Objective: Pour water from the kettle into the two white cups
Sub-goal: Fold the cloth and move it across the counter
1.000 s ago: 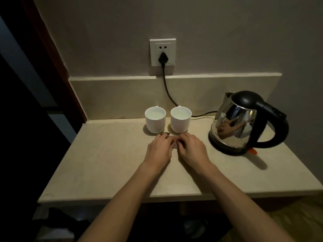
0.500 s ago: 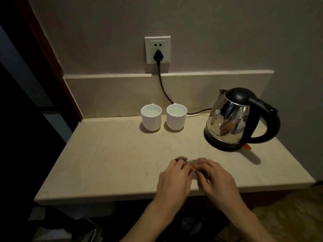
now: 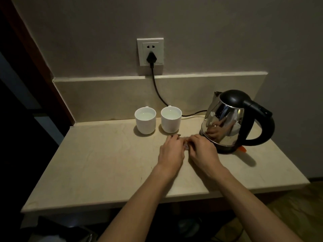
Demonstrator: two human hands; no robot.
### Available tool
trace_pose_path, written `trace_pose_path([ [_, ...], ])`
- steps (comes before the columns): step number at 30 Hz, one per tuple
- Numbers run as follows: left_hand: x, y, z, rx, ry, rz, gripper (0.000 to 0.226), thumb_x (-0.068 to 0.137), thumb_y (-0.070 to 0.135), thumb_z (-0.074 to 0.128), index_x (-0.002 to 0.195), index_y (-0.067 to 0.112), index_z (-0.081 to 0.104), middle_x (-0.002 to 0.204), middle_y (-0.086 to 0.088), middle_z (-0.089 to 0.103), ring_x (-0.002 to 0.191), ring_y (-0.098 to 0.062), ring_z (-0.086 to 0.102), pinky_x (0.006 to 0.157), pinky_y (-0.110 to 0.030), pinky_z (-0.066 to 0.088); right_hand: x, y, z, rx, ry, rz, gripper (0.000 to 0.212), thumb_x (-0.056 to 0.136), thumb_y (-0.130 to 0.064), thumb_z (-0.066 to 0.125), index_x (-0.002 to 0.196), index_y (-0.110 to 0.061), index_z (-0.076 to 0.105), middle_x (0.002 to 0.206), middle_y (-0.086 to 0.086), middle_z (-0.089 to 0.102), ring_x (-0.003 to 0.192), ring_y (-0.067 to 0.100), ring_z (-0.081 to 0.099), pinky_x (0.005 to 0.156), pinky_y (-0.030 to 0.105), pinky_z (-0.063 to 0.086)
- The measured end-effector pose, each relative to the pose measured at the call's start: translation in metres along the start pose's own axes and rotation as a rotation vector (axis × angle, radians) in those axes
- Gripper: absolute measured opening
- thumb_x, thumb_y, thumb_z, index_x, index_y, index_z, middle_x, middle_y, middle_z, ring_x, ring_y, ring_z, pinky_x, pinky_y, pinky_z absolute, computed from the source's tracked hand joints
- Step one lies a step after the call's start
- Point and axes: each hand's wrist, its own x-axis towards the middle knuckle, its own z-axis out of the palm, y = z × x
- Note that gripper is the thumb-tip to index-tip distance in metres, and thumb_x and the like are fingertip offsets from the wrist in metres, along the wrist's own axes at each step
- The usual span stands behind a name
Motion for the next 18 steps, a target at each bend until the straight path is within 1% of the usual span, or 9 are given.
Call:
trace_pose_path([
  [3,0.004,-0.001,0.000,-0.003,-0.011,-0.017,0.030,0.102,0.024,0.056,0.130,0.022,0.063,0.124,-0.002,0.061,0.119,-0.021,0.053,0.094,-0.041,0.053,0.003,-0.001,0.003,0.024,0.013,0.027,0.023,0.093,-0.019,0.058,0.112,-0.018,0.071,0.107,0.001,0.070,0.093,0.020,0.064,0.079,0.036,0.053],
  [5,-0.006,-0.001,-0.005,-0.004,-0.013,-0.008,0.030,0.101,0.024,0.056,0.131,0.021,0.063,0.128,-0.002,0.061,0.121,-0.019,0.053,0.096,-0.039,0.052,-0.009,-0.007,0.002,0.050,0.036,0.026,0.025,0.095,-0.019,0.056,0.116,-0.019,0.070,0.108,0.000,0.070,0.094,0.016,0.062,0.082,0.033,0.053],
  [8,-0.037,-0.004,-0.018,0.018,-0.022,0.004,0.031,0.102,0.028,0.053,0.132,0.024,0.061,0.134,0.001,0.059,0.121,-0.017,0.051,0.093,-0.036,0.052,-0.042,-0.026,0.000,0.086,0.036,-0.008,0.028,0.094,-0.019,0.055,0.118,-0.024,0.069,0.111,-0.005,0.069,0.098,0.012,0.061,0.084,0.029,0.053],
  [10,-0.066,-0.014,-0.030,0.038,-0.042,-0.007,0.032,0.104,0.033,0.049,0.134,0.028,0.058,0.141,0.007,0.053,0.124,-0.015,0.048,0.092,-0.035,0.052,-0.066,-0.045,0.000,0.110,0.042,-0.046,0.029,0.091,-0.017,0.061,0.117,-0.024,0.071,0.115,-0.005,0.070,0.104,0.014,0.063,0.089,0.027,0.051],
  [12,-0.099,-0.030,-0.039,0.079,-0.055,-0.019,0.032,0.104,0.037,0.046,0.134,0.032,0.056,0.142,0.012,0.050,0.125,-0.012,0.047,0.088,-0.033,0.053,-0.086,-0.066,0.006,0.119,0.031,-0.101,0.029,0.087,-0.014,0.067,0.114,-0.023,0.073,0.116,-0.005,0.071,0.108,0.013,0.064,0.091,0.025,0.051],
  [13,-0.113,-0.038,-0.045,0.089,-0.046,-0.027,0.032,0.103,0.039,0.047,0.132,0.033,0.058,0.141,0.014,0.050,0.123,-0.011,0.048,0.083,-0.031,0.054,-0.093,-0.077,0.011,0.122,0.025,-0.133,0.029,0.085,-0.014,0.070,0.112,-0.022,0.074,0.114,-0.005,0.072,0.109,0.013,0.065,0.091,0.024,0.052],
  [16,-0.138,-0.062,-0.060,0.094,-0.009,-0.062,0.025,0.099,0.038,0.054,0.122,0.033,0.064,0.132,0.015,0.057,0.115,-0.011,0.053,0.070,-0.031,0.054,-0.097,-0.101,0.027,0.151,-0.007,-0.214,0.028,0.084,-0.016,0.070,0.110,-0.023,0.074,0.112,-0.008,0.071,0.113,0.013,0.064,0.089,0.026,0.056],
  [18,-0.139,-0.077,-0.070,0.118,0.003,-0.095,0.024,0.099,0.036,0.056,0.120,0.032,0.065,0.132,0.014,0.058,0.114,-0.012,0.054,0.070,-0.032,0.054,-0.087,-0.115,0.039,0.161,-0.016,-0.259,0.027,0.084,-0.016,0.068,0.109,-0.024,0.073,0.112,-0.009,0.071,0.114,0.013,0.063,0.087,0.027,0.056],
])
